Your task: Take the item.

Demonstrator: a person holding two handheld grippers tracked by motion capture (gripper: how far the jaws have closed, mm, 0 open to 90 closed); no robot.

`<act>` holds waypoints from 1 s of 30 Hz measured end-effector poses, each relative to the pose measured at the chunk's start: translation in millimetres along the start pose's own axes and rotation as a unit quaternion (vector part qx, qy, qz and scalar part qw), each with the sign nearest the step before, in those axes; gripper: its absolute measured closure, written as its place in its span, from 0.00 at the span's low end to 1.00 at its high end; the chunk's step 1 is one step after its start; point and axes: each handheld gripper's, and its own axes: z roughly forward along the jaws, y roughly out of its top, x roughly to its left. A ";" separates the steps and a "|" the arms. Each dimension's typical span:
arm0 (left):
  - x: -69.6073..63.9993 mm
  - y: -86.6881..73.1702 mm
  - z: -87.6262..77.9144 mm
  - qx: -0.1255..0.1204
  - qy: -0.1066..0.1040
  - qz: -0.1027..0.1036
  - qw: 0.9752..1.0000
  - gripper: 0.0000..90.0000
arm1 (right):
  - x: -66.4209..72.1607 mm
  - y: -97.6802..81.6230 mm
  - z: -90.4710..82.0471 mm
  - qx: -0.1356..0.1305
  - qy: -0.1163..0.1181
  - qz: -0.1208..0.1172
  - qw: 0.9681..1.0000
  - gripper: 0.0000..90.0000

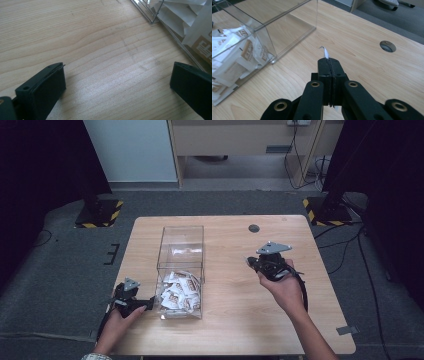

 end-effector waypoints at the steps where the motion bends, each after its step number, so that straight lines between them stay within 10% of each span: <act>1: 0.0 0.0 0.0 0.000 0.000 0.000 1.000 0.00 | -2.3 -1.5 1.5 0.000 -0.001 0.002 1.000 0.99; 30: 0.3 0.1 0.1 0.000 -0.001 0.002 1.000 0.00 | -36.9 -23.0 59.9 0.032 -0.028 0.048 0.998 0.99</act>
